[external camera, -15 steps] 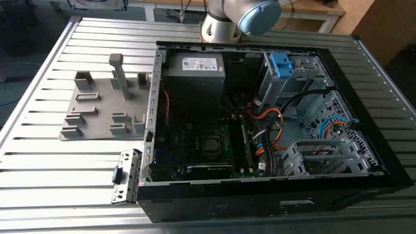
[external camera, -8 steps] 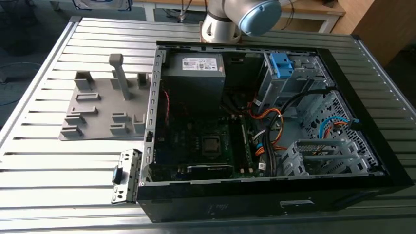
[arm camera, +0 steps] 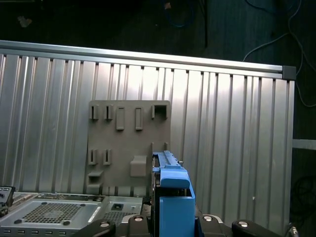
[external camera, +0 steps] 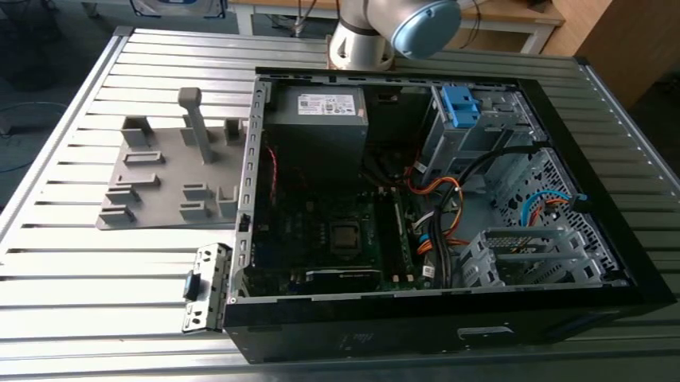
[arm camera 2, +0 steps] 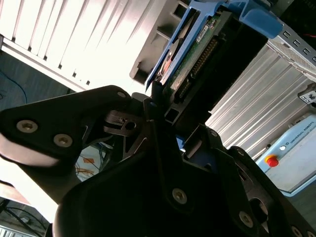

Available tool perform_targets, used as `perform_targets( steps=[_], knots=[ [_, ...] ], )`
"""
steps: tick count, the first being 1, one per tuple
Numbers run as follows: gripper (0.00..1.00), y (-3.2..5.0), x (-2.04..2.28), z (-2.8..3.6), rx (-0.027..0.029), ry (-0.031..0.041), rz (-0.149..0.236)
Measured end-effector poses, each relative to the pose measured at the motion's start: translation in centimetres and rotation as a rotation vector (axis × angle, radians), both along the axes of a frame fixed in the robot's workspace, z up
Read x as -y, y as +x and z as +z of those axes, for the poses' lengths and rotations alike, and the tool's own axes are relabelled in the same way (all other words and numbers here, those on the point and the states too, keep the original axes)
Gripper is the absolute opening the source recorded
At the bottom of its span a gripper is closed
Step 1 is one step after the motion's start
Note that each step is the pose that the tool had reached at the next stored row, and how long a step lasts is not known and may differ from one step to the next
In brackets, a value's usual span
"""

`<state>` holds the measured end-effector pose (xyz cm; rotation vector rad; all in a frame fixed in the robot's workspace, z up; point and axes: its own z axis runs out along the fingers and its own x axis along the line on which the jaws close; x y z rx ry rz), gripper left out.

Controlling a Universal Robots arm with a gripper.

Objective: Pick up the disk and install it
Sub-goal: 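Pick up the disk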

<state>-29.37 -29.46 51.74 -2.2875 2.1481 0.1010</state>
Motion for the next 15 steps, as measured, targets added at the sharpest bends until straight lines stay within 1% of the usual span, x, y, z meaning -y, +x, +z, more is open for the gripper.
perform_targets(
  steps=[11, 15],
  knots=[
    [0.36, 2.75, 0.18, -0.01, -0.0025, 0.0000, 0.000],
    [0.36, 3.66, 0.39, -0.02, -0.0032, 0.0000, 0.000]
  ],
)
